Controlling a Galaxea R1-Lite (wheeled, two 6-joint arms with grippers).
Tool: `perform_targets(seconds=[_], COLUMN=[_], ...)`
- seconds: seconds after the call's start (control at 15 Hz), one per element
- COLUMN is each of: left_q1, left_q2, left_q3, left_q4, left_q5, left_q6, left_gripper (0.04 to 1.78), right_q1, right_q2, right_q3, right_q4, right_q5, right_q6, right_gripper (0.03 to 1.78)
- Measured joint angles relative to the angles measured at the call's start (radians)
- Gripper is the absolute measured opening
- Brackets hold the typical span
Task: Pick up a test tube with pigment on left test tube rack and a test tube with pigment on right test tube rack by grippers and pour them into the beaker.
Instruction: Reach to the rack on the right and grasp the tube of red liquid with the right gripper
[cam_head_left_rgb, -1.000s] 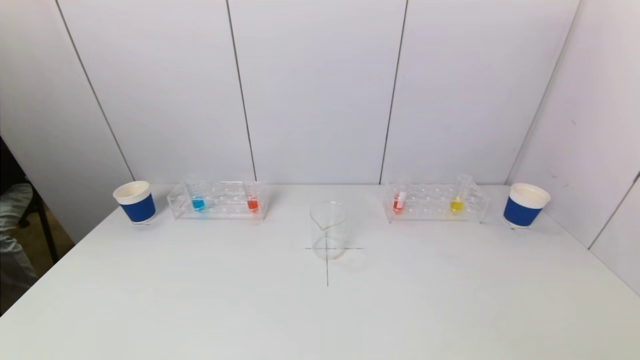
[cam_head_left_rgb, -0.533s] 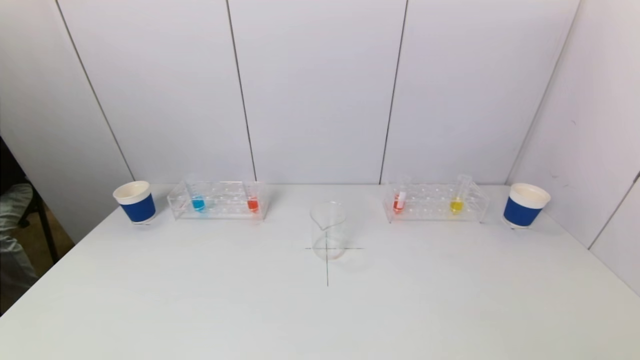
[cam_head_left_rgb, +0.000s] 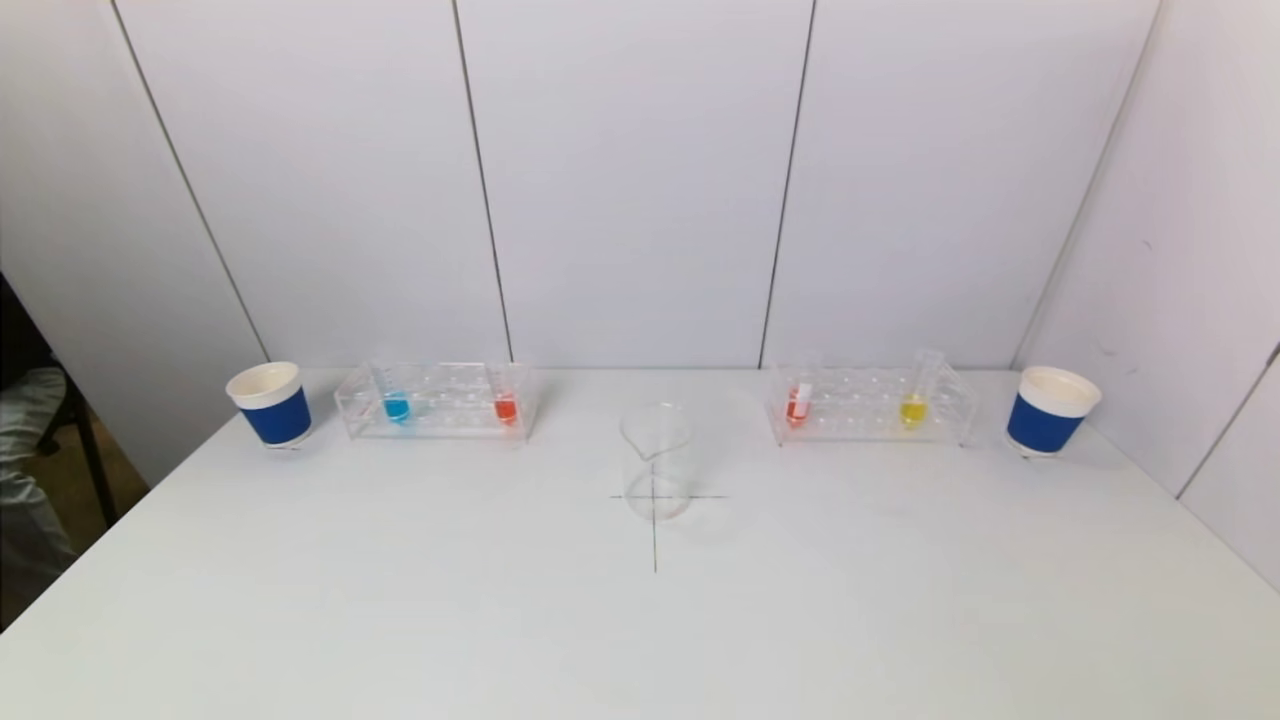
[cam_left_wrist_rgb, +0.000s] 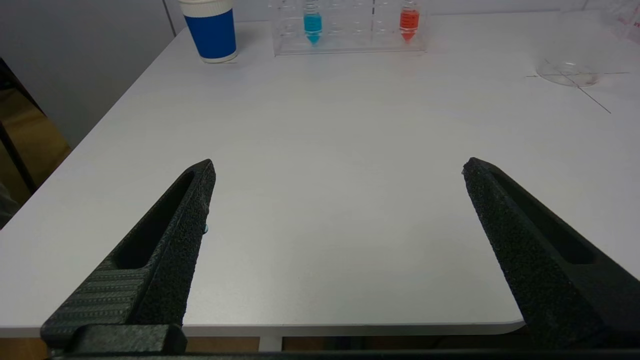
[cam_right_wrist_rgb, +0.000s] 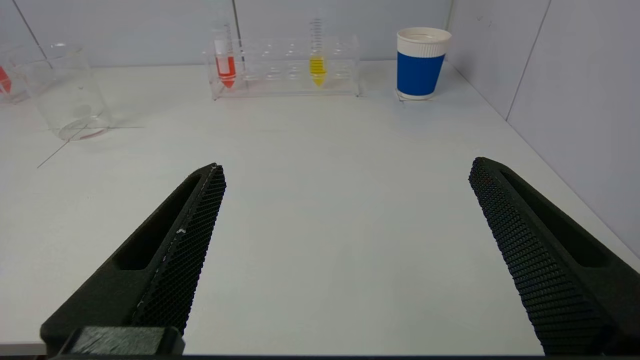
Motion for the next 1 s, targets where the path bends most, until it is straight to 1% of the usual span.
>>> perform_targets(seconds=[0.73,0.87,1.0], left_q1=[0.000,0.000,0.000], left_q2=[0.000,0.000,0.000], left_q3=[0.000,0.000,0.000], left_q4=[0.000,0.000,0.000], left_q5=[0.000,0.000,0.000], left_q6=[0.000,0.000,-0.001], left_gripper=[1.73,1.73,1.73], right_q1=[-0.001,-0.001,-0.001], right_q2=[0.000,0.000,0.000], right_q3=[0.000,-0.016,-0.061], right_q4=[-0.003,-0.010,0.006], right_q5=[-0.001,0.001,0.009], right_q6=[0.000,-0.006,-0.005], right_gripper=[1.77,1.77,1.77])
